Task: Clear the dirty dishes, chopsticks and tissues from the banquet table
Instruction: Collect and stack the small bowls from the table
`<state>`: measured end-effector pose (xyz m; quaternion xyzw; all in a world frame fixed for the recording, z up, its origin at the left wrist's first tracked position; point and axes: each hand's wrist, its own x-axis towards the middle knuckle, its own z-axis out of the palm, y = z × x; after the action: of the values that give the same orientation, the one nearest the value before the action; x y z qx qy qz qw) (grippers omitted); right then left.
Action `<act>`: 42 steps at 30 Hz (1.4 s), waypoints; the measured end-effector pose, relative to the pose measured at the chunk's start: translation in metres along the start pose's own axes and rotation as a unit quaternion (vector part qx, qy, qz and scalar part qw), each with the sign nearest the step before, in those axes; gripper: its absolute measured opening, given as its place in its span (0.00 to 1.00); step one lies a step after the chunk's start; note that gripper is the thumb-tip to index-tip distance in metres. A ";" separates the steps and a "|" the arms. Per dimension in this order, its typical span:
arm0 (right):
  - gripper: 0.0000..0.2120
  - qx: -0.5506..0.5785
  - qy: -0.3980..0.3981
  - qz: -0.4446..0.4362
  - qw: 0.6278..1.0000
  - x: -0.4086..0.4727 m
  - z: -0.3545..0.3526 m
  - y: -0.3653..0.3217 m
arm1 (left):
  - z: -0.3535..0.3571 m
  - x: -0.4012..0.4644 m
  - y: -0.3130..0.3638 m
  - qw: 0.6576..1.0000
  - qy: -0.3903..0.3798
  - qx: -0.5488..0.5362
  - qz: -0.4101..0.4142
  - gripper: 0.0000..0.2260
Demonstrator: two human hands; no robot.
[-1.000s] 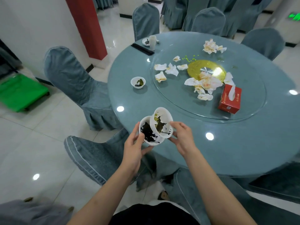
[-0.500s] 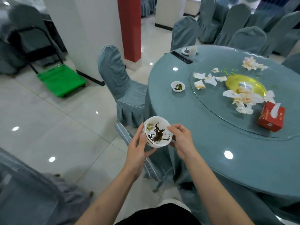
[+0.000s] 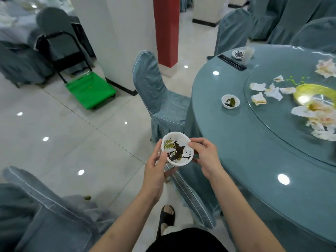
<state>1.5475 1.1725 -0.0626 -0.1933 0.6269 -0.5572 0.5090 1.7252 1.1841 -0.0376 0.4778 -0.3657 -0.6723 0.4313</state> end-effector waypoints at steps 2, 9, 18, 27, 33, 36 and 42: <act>0.04 0.012 -0.002 0.000 1.000 0.021 0.015 -0.002 | -0.006 0.025 0.014 1.000 -0.013 0.017 -0.003 0.17; 0.01 0.043 0.051 0.015 0.998 0.081 0.040 -0.012 | -0.005 0.108 0.042 0.997 -0.046 0.048 -0.038 0.16; 0.04 0.095 0.150 0.006 0.984 0.112 0.043 -0.039 | 0.012 0.175 0.055 0.989 -0.113 0.030 -0.090 0.16; 0.04 0.113 0.264 -0.014 0.958 0.170 0.086 -0.065 | 0.013 0.283 0.085 0.966 -0.221 0.038 -0.129 0.15; 0.02 0.141 0.325 -0.039 0.934 0.215 0.143 -0.095 | 0.003 0.369 0.127 0.950 -0.269 0.039 -0.152 0.18; 0.03 0.152 0.355 -0.047 0.921 0.231 0.173 -0.102 | -0.007 0.403 0.149 0.941 -0.297 0.045 -0.157 0.18; 0.06 0.155 0.389 -0.053 0.906 0.252 0.212 -0.108 | -0.019 0.442 0.172 0.932 -0.319 0.063 -0.158 0.17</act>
<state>1.5912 0.8291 -0.0427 0.0876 0.6696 -0.7047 0.2178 1.7078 0.7101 -0.0319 0.3159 -0.4454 -0.8244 0.1489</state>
